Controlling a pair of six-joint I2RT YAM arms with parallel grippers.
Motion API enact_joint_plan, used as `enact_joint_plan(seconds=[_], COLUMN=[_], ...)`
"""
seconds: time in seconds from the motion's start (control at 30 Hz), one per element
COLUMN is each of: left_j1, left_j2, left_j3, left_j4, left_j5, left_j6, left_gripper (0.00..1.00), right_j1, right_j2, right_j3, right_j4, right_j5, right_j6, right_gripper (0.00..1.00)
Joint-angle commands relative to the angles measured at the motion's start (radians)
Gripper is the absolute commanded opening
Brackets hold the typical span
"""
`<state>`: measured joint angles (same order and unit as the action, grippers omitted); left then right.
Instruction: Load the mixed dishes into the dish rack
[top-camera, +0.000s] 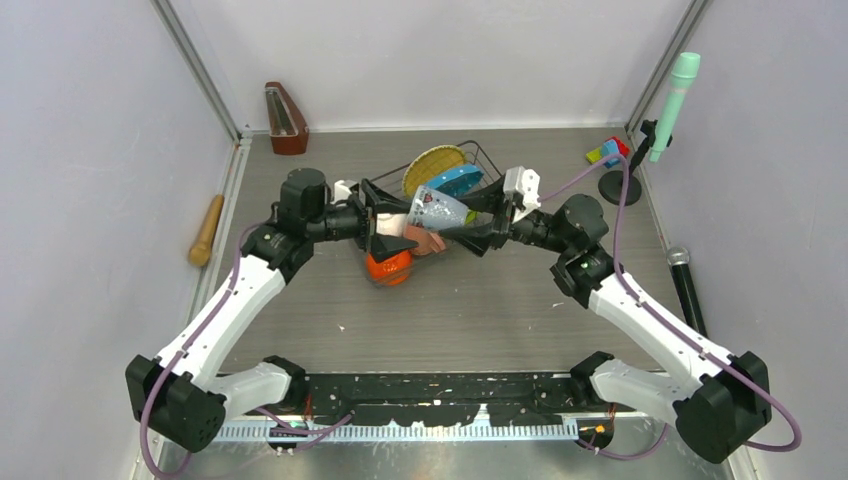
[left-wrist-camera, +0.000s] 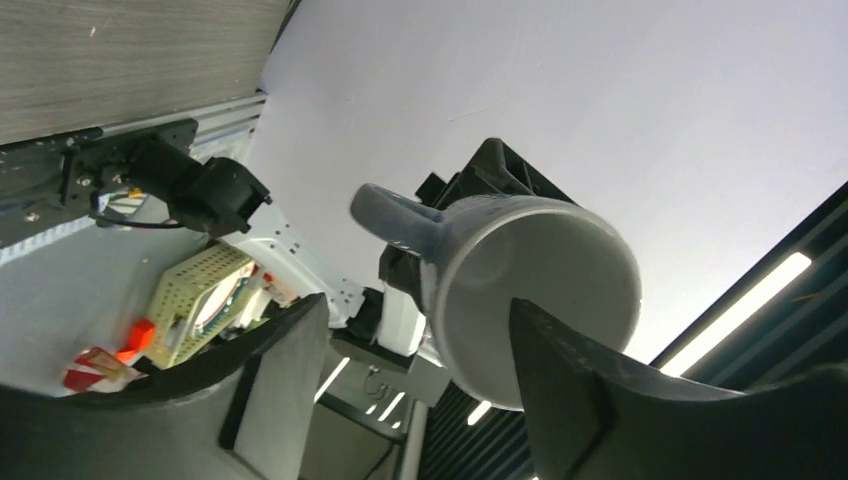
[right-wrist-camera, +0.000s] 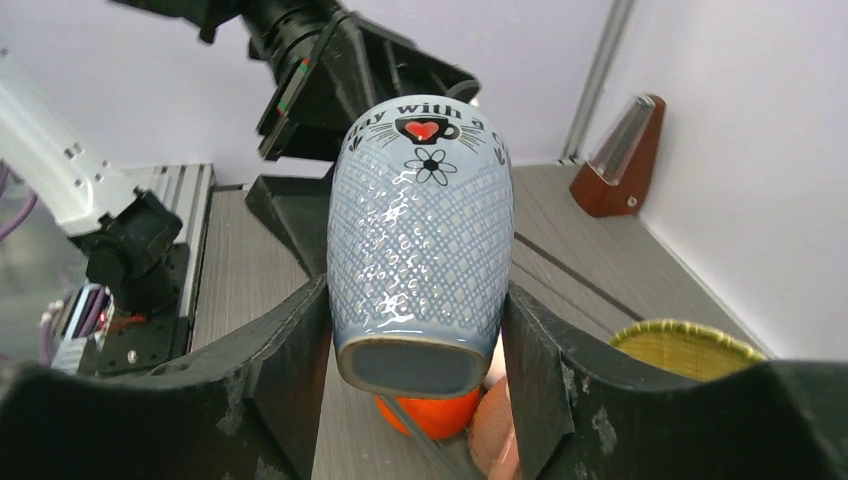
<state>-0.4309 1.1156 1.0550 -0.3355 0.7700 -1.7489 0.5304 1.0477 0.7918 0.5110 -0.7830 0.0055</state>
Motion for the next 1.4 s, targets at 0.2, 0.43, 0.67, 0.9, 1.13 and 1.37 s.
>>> enact_joint_plan(seconds=[0.2, 0.43, 0.67, 0.9, 1.13, 1.37], left_j1=[0.015, 0.02, 0.02, 0.021, 0.021, 0.021], left_j2=[-0.086, -0.115, -0.122, -0.192, -0.269, -0.292], left_j3=[-0.013, 0.025, 0.127, 0.114, 0.056, 0.017], left_j4=[-0.019, -0.181, -0.426, -0.471, -0.413, -0.395], left_j5=[-0.174, -0.39, -0.77, -0.94, -0.887, -0.846], left_j6=[0.107, 0.329, 0.612, 0.791, 0.98, 1.04], left_gripper=[0.88, 0.89, 0.91, 0.98, 0.99, 0.99], right_j1=[0.005, 0.005, 0.005, 0.004, -0.072, -0.118], right_j2=[-0.098, -0.045, 0.059, 0.27, 0.387, 0.5], right_j3=[0.202, 0.453, 0.63, 0.795, 0.838, 0.902], right_j4=[-0.477, -1.053, -1.424, -1.646, -1.648, -1.621], right_j5=[0.659, 1.069, 1.191, 1.225, 1.115, 1.065], right_j6=[0.366, 0.833, 1.159, 1.31, 1.326, 1.299], right_gripper=[0.0, 0.0, 0.0, 0.0, 0.0, 0.0])
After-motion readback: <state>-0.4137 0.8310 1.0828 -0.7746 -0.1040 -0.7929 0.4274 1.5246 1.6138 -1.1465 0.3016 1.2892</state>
